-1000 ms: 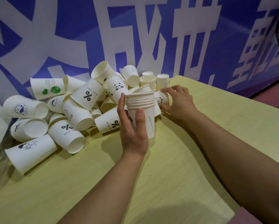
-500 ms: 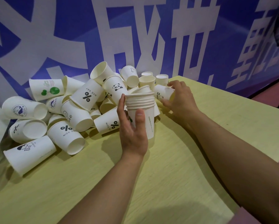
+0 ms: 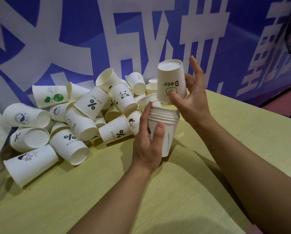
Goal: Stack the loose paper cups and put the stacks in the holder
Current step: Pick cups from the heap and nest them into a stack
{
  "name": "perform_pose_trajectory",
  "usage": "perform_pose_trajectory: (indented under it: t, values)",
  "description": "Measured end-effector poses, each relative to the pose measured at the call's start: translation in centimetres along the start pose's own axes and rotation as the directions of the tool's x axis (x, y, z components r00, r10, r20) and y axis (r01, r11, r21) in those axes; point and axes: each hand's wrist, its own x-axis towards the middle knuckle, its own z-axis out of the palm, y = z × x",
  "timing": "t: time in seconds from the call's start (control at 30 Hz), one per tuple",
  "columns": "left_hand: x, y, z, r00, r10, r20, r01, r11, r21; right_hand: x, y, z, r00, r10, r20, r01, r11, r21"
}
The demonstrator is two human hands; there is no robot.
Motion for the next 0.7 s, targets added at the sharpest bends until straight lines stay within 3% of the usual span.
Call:
perform_pose_trajectory:
  t: [0.3,0.7]
  values:
    - [-0.2,0.2,-0.2,1.0,-0.004,0.015,0.003,1.0,0.018,-0.1,-1.1,-0.1,0.999,-0.051,0.009,0.049,0.991,0.125]
    - [0.0,0.6,-0.2,0.999,-0.035,-0.033,0.035,0.999,-0.006,-1.1,-1.0,1.7,0.981,0.091,0.172,-0.115,0.984,0.138]
